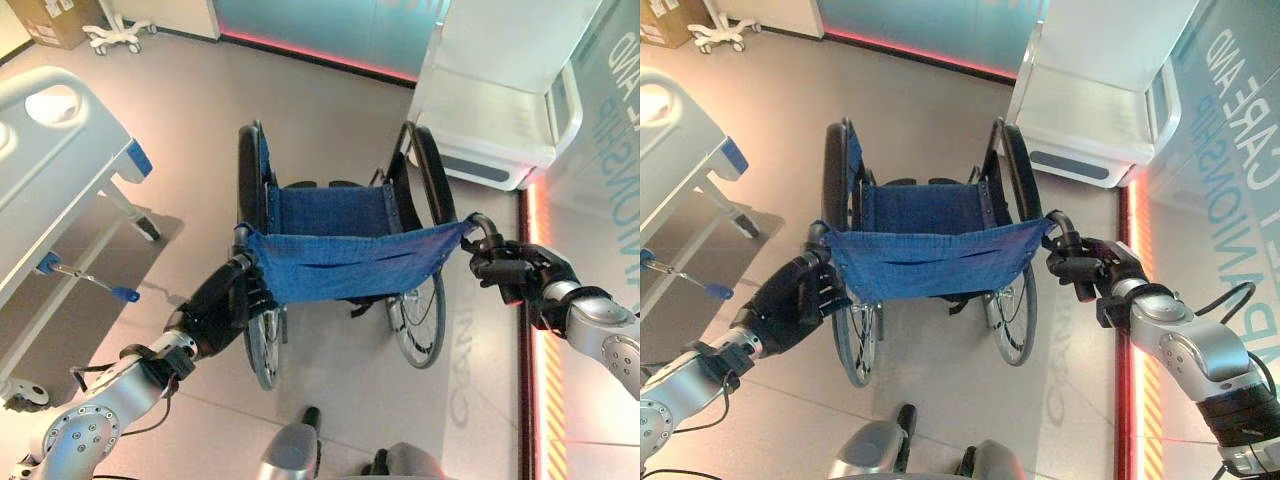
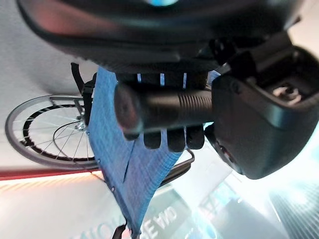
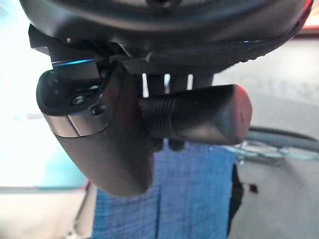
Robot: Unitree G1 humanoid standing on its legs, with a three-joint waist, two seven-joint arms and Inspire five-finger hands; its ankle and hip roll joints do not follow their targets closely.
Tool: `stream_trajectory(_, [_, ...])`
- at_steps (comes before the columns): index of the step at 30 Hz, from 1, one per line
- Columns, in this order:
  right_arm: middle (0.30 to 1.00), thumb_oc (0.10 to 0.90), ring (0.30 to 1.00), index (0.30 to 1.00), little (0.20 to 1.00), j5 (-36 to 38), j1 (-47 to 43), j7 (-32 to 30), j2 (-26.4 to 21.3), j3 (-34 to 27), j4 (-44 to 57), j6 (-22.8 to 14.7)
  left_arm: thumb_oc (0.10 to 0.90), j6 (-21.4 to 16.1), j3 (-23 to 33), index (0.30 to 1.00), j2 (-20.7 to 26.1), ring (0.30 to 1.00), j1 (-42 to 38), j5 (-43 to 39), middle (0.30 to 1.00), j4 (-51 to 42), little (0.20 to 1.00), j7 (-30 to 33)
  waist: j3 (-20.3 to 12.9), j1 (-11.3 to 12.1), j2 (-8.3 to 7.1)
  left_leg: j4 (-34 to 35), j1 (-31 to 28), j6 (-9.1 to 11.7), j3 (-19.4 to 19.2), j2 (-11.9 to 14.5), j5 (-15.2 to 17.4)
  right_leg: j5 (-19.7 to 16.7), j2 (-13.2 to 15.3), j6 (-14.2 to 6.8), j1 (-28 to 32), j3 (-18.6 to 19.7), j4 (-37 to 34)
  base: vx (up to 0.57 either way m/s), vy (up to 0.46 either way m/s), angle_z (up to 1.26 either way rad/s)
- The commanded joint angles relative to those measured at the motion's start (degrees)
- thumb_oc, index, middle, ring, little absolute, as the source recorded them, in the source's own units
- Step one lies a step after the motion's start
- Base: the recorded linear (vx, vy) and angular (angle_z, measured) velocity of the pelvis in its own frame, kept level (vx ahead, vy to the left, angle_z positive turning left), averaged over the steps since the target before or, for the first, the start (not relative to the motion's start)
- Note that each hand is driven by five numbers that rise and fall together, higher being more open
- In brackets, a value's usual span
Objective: Push the wheelchair next to the bed
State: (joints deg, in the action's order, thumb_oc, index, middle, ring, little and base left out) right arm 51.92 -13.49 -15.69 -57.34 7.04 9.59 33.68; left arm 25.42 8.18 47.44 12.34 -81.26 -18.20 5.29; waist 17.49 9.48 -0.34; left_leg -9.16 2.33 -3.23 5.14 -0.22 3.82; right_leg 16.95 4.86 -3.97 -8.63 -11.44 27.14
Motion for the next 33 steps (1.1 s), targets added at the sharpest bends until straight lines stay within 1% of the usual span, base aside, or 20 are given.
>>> stream_trajectory(1, [0.300, 0.400, 0.300, 0.300, 0.300, -0.3, -2.4, 6.3, 1.5, 3.6, 4.2, -4.6, 0.400, -9.7, 7.9, 0.300, 6.0, 0.300, -4.8, -2.8, 0.300, -3.3, 0.300, -2.4, -2.7, -1.0, -3.73, -6.9, 2.3, 1.0, -3.6, -6.5, 2.9, -22.3, 4.8, -5.3, 0.7, 0.6, -19.0, 0.48, -0.311, 0.51])
stream_trajectory(2, [0.300, 0.400, 0.300, 0.300, 0.300, 0.2, -2.5, 6.1, 0.8, 3.1, 4.8, -4.1, 0.400, -9.6, 7.7, 0.300, 6.3, 0.300, -4.9, -2.8, 0.300, -3.9, 0.300, -1.9, -2.2, -1.8, -4.15, -7.1, 0.7, 1.0, -3.0, -6.5, 4.7, -25.6, 6.4, -6.5, -1.4, 1.9, -22.0, 0.49, -0.295, 0.59])
stream_trajectory(4, [0.300, 0.400, 0.300, 0.300, 0.300, 2.4, -3.1, 5.3, -0.7, 1.8, 6.6, -1.9, 0.400, -8.9, 7.5, 0.300, 6.3, 0.300, -4.6, -2.1, 0.300, -4.7, 0.300, -1.7, -1.5, -2.7, -4.24, -8.0, -2.7, 1.3, -1.6, -5.1, 8.4, -28.8, 8.2, -7.6, -3.9, 3.0, -25.4, 0.56, -0.313, 0.71])
stream_trajectory(5, [0.300, 0.400, 0.300, 0.300, 0.300, 3.5, -3.5, 5.0, -1.2, 1.2, 7.2, -1.0, 0.400, -8.4, 7.5, 0.300, 6.2, 0.300, -4.3, -1.7, 0.300, -5.2, 0.300, -1.7, -1.4, -2.9, -4.46, -8.8, -4.0, 1.4, -0.9, -4.4, 10.2, -29.2, 8.6, -7.8, -4.8, 3.4, -24.6, 0.52, -0.278, 0.83])
stream_trajectory(8, [0.300, 0.400, 0.300, 0.300, 0.300, 5.9, -6.0, 4.8, -2.6, 2.1, 6.7, 0.7, 0.400, -8.5, 7.3, 0.300, 5.1, 0.300, -2.9, -0.4, 0.300, -6.2, 0.300, -2.9, -2.7, -2.9, -4.79, -11.2, -5.2, 1.9, -0.5, -3.0, 9.3, -26.1, 6.9, -7.6, -3.4, 2.6, -21.8, 0.44, -0.198, 0.84])
stream_trajectory(9, [0.300, 0.400, 0.300, 0.300, 0.300, 6.7, -6.7, 4.9, -3.0, 2.6, 6.4, 1.4, 0.400, -8.5, 7.6, 0.300, 4.8, 0.300, -2.3, -0.7, 0.300, -6.8, 0.300, -2.4, -3.5, -3.1, -4.60, -12.0, -6.1, 2.7, -0.2, -2.2, 8.0, -25.3, 5.9, -7.0, -3.3, 2.4, -20.3, 0.49, -0.177, 0.99])
stream_trajectory(10, [0.300, 0.400, 0.300, 0.300, 0.300, 7.7, -7.2, 5.5, -4.3, 3.0, 5.9, 2.5, 0.400, -8.0, 8.8, 0.300, 4.7, 0.300, -1.3, -2.2, 0.300, -7.9, 0.300, -1.4, -4.8, -3.4, -4.22, -14.2, -7.0, 4.4, 0.0, -0.6, 3.2, -24.2, 4.2, -5.4, -3.0, 1.9, -18.6, 0.52, -0.218, 0.88])
stream_trajectory(11, [0.300, 0.400, 0.300, 0.300, 0.300, 8.0, -7.7, 5.9, -5.3, 3.4, 5.5, 2.8, 0.400, -7.8, 9.8, 0.300, 4.6, 0.300, -0.7, -3.3, 0.300, -8.3, 0.300, -0.9, -5.6, -3.5, -4.43, -20.5, -5.9, 5.9, -0.9, 0.3, -2.4, -23.2, 3.3, -3.5, -1.6, 0.6, -18.6, 0.49, -0.245, 0.95])
stream_trajectory(12, [0.300, 0.400, 0.300, 0.300, 0.300, 7.7, -8.1, 6.6, -5.9, 4.1, 4.9, 2.6, 0.400, -7.5, 10.4, 0.300, 4.5, 0.300, -0.4, -3.4, 0.300, -8.6, 0.300, -0.7, -5.9, -3.6, -4.67, -25.8, -4.5, 6.7, -1.9, 0.7, -5.3, -22.3, 2.8, -2.1, -0.3, -0.1, -19.2, 0.33, -0.213, 0.67])
stream_trajectory(14, [0.300, 0.400, 0.300, 0.300, 0.300, 7.3, -8.5, 7.8, -6.6, 4.6, 4.1, 1.8, 0.400, -7.3, 11.5, 0.300, 4.0, 0.300, 0.5, -3.9, 0.300, -9.0, 0.300, -0.6, -6.0, -3.5, -4.99, -36.2, 0.6, 7.5, -2.5, -0.2, -8.9, -20.5, 1.6, 0.4, 2.4, -0.8, -19.8, 0.31, -0.205, 0.11])
stream_trajectory(16, [0.300, 0.400, 0.300, 0.300, 0.300, 7.3, -8.5, 8.0, -6.8, 4.5, 4.6, 1.8, 0.400, -6.9, 11.9, 0.300, 3.1, 0.300, 0.5, -4.0, 0.300, -8.8, 0.300, -0.2, -5.1, -3.0, -5.32, -42.2, 7.0, 7.0, -3.7, -1.6, -9.1, -19.0, 0.6, 1.8, 5.0, -0.8, -20.0, 0.34, -0.184, -0.23])
stream_trajectory(17, [0.300, 0.400, 0.300, 0.300, 0.300, 7.2, -8.1, 8.0, -6.7, 4.1, 5.9, 2.6, 0.400, -6.6, 12.2, 0.300, 2.4, 0.300, 0.3, -4.6, 0.300, -8.4, 0.300, 0.5, -4.4, -2.5, -5.44, -41.1, 10.8, 6.1, -4.3, -2.6, -7.5, -18.3, -0.3, 2.1, 6.9, -0.2, -20.2, 0.37, -0.115, 0.12])
stream_trajectory(19, [0.300, 0.400, 0.300, 0.300, 0.300, 7.0, -8.2, 8.0, -6.4, 4.2, 7.0, 3.6, 0.400, -6.4, 12.6, 0.300, 2.2, 0.300, 0.3, -4.7, 0.300, -8.3, 0.300, 1.1, -3.7, -1.8, -5.10, -36.8, 11.1, 5.5, -5.0, -2.9, -6.4, -17.5, -1.4, 1.8, 8.7, 0.5, -20.3, 0.39, -0.060, 0.32])
stream_trajectory(20, [0.300, 0.400, 0.300, 0.300, 0.300, 7.0, -9.5, 7.9, -6.0, 5.1, 7.4, 4.5, 0.400, -6.5, 12.9, 0.300, 2.6, 0.300, 0.5, -4.7, 0.300, -7.6, 0.300, 0.8, -3.7, -1.2, -4.84, -27.7, 11.1, 5.2, -6.4, -2.3, -7.0, -16.7, -2.8, 1.6, 10.1, 1.0, -20.8, 0.40, -0.017, 0.24])
stream_trajectory(22, [0.300, 0.400, 0.300, 0.300, 0.300, 6.8, -10.8, 8.0, -5.5, 6.5, 6.7, 4.3, 0.400, -7.0, 12.7, 0.300, 2.7, 0.300, 0.5, -4.4, 0.300, -6.9, 0.300, 0.2, -3.4, -0.5, -4.47, -20.2, 10.5, 5.4, -7.6, -1.4, -8.5, -15.8, -4.0, 1.5, 11.7, 1.5, -21.2, 0.36, 0.008, 0.08])
stream_trajectory(25, [0.300, 0.400, 0.300, 0.300, 0.300, 4.1, -10.7, 9.3, -3.1, 8.4, 4.5, 2.1, 0.400, -8.0, 10.4, 0.300, 1.4, 0.300, 0.3, -1.0, 0.300, -6.2, 0.300, -1.1, -3.4, 1.6, -2.43, -0.6, 12.6, 8.2, -8.3, 0.7, -16.3, -12.7, -7.9, 2.1, 16.5, 1.9, -22.4, 0.55, 0.061, -0.08])
stream_trajectory(27, [0.300, 0.400, 0.300, 0.300, 0.300, 1.2, -8.6, 10.6, -1.4, 8.2, 4.5, 0.7, 0.400, -8.8, 9.4, 0.300, 0.3, 0.300, 0.7, 1.2, 0.300, -6.8, 0.300, -1.0, -3.2, 2.6, -1.74, 6.8, 13.7, 9.2, -8.2, 1.9, -20.1, -10.8, -9.3, 2.6, 19.8, 3.1, -22.9, 0.52, 0.089, -0.39])
stream_trajectory(29, [0.300, 0.400, 0.300, 0.300, 0.300, -0.3, -6.7, 11.4, -0.4, 7.4, 5.1, 0.2, 0.400, -9.3, 9.3, 0.300, -0.2, 0.300, 1.0, 1.7, 0.300, -7.2, 0.300, -0.8, -3.0, 3.0, -1.67, 8.1, 14.1, 9.4, -7.7, 2.1, -20.6, -9.1, -9.6, 2.9, 21.6, 4.0, -22.4, 0.54, 0.110, -0.56])
stream_trajectory(32, [0.300, 0.400, 0.300, 0.300, 0.300, -0.9, -5.5, 11.3, 0.9, 7.2, 5.9, -0.4, 0.400, -9.2, 9.5, 0.300, 0.0, 0.300, 0.5, 1.9, 0.300, -7.6, 0.300, 0.0, -3.6, 3.3, -1.92, 7.5, 13.7, 8.2, -9.2, 1.6, -16.8, -5.7, -8.8, 2.1, 22.8, 4.5, -19.8, 0.49, 0.134, -0.69])
stream_trajectory(33, [0.300, 0.400, 0.300, 0.300, 0.300, -0.4, -4.7, 10.7, 2.3, 7.2, 6.0, 0.0, 0.400, -8.4, 9.1, 0.300, 0.5, 0.300, -0.6, 1.6, 0.300, -6.8, 0.300, 0.3, -4.3, 3.5, -2.53, 3.9, 13.8, 6.5, -9.9, 0.2, -13.5, -4.2, -8.0, 0.9, 23.6, 4.1, -17.0, 0.49, 0.134, -0.62])
